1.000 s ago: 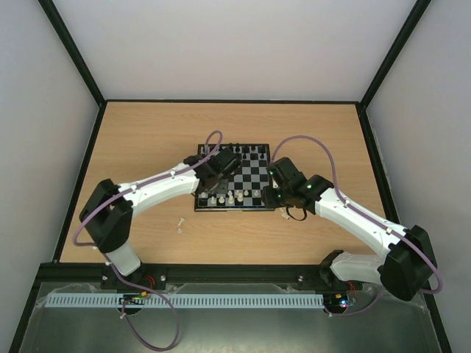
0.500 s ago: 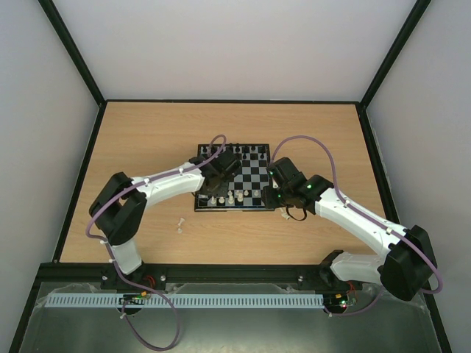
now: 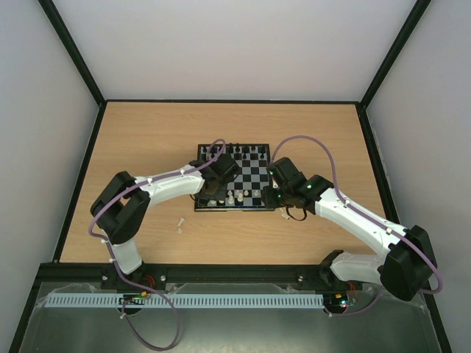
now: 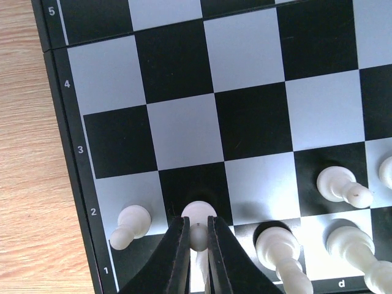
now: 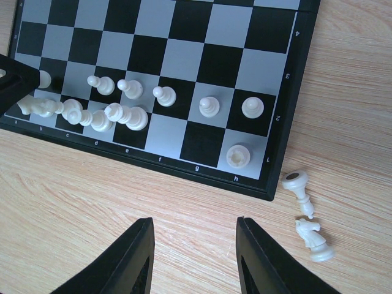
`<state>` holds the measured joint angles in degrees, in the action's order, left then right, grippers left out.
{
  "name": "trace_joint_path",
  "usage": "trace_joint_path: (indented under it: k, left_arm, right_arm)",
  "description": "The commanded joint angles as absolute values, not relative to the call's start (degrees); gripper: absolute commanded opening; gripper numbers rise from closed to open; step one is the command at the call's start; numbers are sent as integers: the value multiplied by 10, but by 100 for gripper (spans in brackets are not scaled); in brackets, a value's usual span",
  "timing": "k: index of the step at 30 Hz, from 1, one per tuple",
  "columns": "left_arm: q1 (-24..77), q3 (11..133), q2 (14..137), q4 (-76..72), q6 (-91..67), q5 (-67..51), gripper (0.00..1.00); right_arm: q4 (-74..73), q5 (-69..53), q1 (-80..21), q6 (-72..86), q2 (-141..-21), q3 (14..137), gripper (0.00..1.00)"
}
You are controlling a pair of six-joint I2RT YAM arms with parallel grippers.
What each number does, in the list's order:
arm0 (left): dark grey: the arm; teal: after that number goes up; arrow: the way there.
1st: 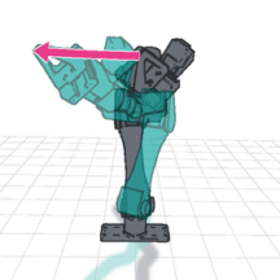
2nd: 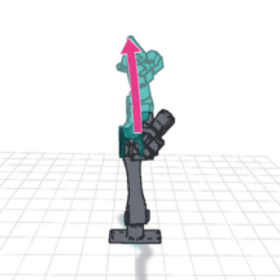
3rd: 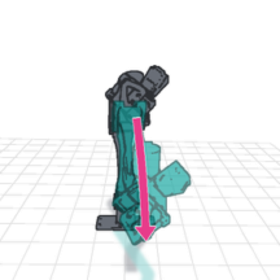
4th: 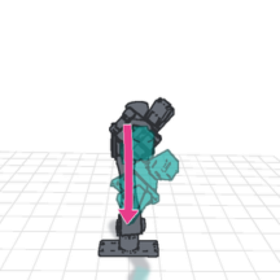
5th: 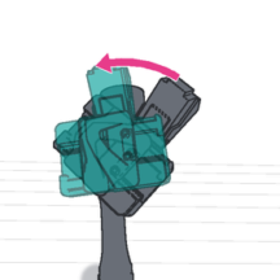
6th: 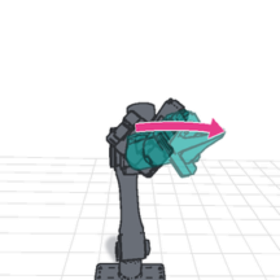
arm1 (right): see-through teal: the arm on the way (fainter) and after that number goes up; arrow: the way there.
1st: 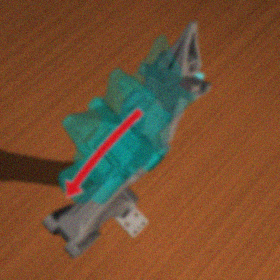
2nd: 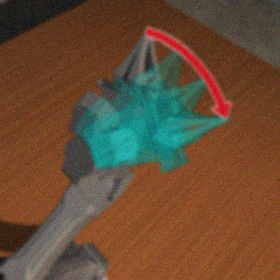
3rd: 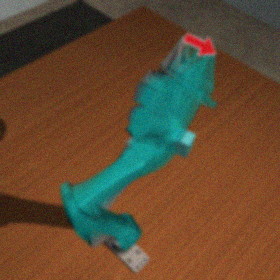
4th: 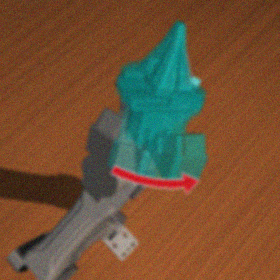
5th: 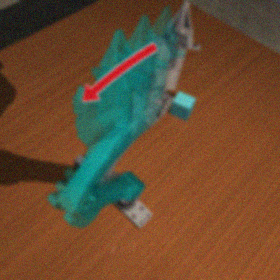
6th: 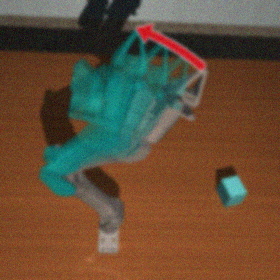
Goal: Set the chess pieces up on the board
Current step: Place the chess piece on the chessboard.
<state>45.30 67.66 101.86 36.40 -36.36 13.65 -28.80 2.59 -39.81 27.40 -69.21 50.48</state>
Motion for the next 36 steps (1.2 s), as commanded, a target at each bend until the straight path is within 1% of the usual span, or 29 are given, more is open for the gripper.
trace_joint_path:
  k: [1, 12, 14, 16, 20, 24, 31, 34, 36]
  left_arm:
    - [448, 670, 1034, 362, -360, 132, 7]
    - [444, 676, 1041, 362, -357, 136, 11]
    - [444, 676, 1040, 363, -358, 139, 14]
    - [444, 676, 1038, 363, -358, 139, 19]
    - [444, 681, 1031, 362, -358, 139, 27]
    - [444, 693, 1016, 366, -356, 148, 29]
    - [445, 708, 939, 396, -369, 170, 30]
    - [448, 692, 887, 427, -391, 187, 34]
    - [450, 660, 847, 444, -412, 191, 36]
  right_arm:
    - [-299, 23, -397, 271, -687, 497, 37]
    - [-299, 23, -397, 271, -688, 498, 37]
    - [-300, 25, -397, 271, -688, 498, 37]
    - [-299, 24, -397, 270, -688, 498, 37]
    - [-298, 23, -397, 271, -688, 498, 37]
    - [-299, 23, -397, 271, -687, 498, 37]
    - [-299, 21, -397, 270, -686, 498, 37]
    - [-299, 21, -397, 270, -684, 498, 37]
    - [-298, 18, -397, 270, -683, 497, 37]
